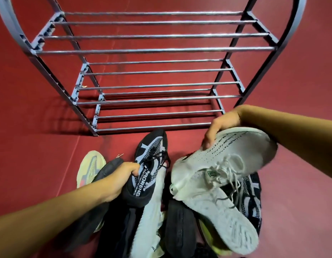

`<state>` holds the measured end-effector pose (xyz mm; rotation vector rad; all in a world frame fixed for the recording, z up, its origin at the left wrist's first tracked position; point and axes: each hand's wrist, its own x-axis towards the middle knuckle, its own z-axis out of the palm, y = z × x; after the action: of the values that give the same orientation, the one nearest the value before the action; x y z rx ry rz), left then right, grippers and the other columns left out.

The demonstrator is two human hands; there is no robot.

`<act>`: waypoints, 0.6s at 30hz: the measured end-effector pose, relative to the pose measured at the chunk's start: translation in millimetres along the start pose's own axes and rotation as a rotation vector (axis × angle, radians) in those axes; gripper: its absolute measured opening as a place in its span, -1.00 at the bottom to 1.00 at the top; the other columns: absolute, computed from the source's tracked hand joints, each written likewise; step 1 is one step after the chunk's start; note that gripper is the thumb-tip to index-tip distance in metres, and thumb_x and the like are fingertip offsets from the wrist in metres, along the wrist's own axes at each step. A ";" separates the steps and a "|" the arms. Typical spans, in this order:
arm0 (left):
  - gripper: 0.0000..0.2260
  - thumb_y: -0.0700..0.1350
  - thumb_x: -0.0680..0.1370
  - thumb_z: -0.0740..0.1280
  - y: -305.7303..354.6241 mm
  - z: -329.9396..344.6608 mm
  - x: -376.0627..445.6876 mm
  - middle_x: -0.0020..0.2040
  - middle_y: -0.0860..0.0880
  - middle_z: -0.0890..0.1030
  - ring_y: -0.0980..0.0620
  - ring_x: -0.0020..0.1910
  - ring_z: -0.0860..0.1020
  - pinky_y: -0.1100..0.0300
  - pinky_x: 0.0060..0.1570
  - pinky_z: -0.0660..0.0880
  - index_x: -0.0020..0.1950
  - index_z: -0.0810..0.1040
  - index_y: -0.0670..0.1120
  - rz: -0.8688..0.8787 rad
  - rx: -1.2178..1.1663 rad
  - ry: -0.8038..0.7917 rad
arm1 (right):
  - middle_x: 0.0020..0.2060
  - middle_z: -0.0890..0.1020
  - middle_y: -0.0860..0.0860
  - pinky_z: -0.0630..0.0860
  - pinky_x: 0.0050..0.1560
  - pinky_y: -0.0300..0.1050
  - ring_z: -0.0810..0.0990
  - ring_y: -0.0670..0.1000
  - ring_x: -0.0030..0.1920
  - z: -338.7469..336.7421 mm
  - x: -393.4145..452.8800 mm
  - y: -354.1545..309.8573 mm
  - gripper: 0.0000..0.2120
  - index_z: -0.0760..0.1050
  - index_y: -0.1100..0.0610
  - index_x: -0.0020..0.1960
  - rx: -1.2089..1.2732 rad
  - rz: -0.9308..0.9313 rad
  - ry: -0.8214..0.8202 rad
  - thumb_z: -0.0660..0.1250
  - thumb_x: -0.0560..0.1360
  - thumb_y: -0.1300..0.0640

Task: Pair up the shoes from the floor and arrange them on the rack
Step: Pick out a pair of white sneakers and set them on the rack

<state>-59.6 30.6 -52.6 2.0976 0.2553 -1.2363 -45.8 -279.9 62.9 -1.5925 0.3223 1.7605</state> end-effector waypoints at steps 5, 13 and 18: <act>-0.83 -0.03 0.56 0.29 -21.6 -20.0 29.3 0.06 -0.06 0.68 -0.10 0.09 0.61 0.10 0.02 0.48 0.01 0.62 -0.08 0.178 0.330 0.284 | 0.28 0.57 0.26 0.47 0.32 0.18 0.56 0.27 0.24 -8.5 2.5 -8.9 -0.62 0.46 0.22 0.37 -0.284 0.076 0.212 0.27 0.59 0.13; -0.46 0.29 0.37 0.44 42.0 -10.7 -25.2 0.21 0.25 0.56 0.39 0.18 0.49 0.32 0.17 0.42 0.30 0.46 0.19 0.877 0.122 0.240 | 0.15 0.67 0.19 0.58 0.18 0.04 0.67 0.14 0.09 15.1 6.3 -34.7 -0.71 0.57 0.23 0.27 -0.445 -0.231 0.311 0.32 0.58 0.19; -0.51 0.04 0.40 0.57 66.4 10.3 -37.8 0.18 0.04 0.69 0.10 0.17 0.64 0.22 0.17 0.56 0.27 0.57 -0.05 0.771 0.154 -0.205 | -0.09 0.73 0.09 0.63 -0.11 -0.08 0.71 0.07 -0.13 25.0 23.4 -52.0 -0.65 0.61 0.26 0.14 -0.336 -0.376 0.232 0.28 0.61 -0.02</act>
<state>-54.9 -19.6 5.7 1.8755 -0.6996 -0.9852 -30.0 -219.7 60.6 -1.9520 -0.1698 1.3931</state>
